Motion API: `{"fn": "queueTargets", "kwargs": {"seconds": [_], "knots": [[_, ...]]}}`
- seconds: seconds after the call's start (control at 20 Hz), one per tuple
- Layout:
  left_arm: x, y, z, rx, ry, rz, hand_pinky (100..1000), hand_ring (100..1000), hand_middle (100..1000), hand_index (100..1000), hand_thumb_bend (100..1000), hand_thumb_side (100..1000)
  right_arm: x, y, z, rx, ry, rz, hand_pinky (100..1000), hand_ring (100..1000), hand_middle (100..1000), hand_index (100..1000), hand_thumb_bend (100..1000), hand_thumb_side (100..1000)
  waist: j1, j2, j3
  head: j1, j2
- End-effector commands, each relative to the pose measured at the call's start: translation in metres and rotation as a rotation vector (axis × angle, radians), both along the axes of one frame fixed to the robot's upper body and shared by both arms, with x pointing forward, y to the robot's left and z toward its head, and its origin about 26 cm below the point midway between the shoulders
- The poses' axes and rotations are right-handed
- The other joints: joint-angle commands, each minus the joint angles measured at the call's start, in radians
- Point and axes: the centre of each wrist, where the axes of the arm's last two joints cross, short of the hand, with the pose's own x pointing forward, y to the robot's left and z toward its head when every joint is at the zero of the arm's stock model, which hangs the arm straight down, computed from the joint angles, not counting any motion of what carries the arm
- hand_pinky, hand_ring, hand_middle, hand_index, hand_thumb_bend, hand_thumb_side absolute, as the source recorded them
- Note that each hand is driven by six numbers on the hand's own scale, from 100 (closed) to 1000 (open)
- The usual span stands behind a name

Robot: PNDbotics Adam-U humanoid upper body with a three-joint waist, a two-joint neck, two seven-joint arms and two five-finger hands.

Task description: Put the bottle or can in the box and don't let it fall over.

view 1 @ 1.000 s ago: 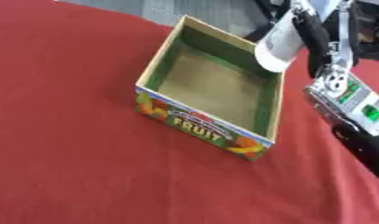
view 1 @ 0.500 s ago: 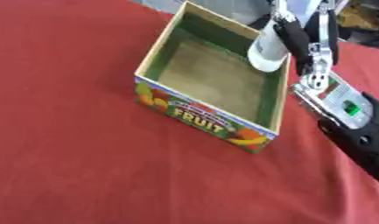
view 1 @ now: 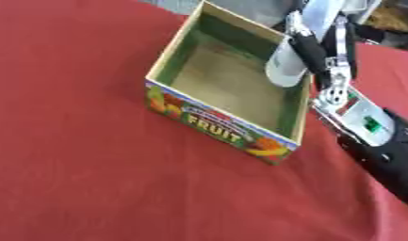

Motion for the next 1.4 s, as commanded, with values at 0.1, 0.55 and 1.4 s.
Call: {"fn": "queueTargets", "kwargs": {"seconds": [0.1,0.55,1.4], "knots": [[-0.005,0.002,0.005,0.004,-0.033,0.003,505,1000,1000,589,146,687,-0.003,0.001,0.013,-0.033,-0.016,0.004,910,769,538,553,100,529,0.017,-0.021,-0.006,-0.016,0.006],[-0.005,0.004,0.002,0.008,-0.02,0.013,504,1000,1000,589,144,687,-0.02,0.016,0.031,-0.21,0.058,0.069,977,964,858,938,100,722,0.029,-0.026,-0.024,-0.018,-0.007],[-0.005,0.012,-0.005,0.009,0.009,0.05,504,1000,1000,589,143,687,-0.053,0.036,0.049,-0.347,0.264,0.203,1000,1000,960,1000,100,683,0.048,-0.059,-0.079,0.007,0.002]]}}
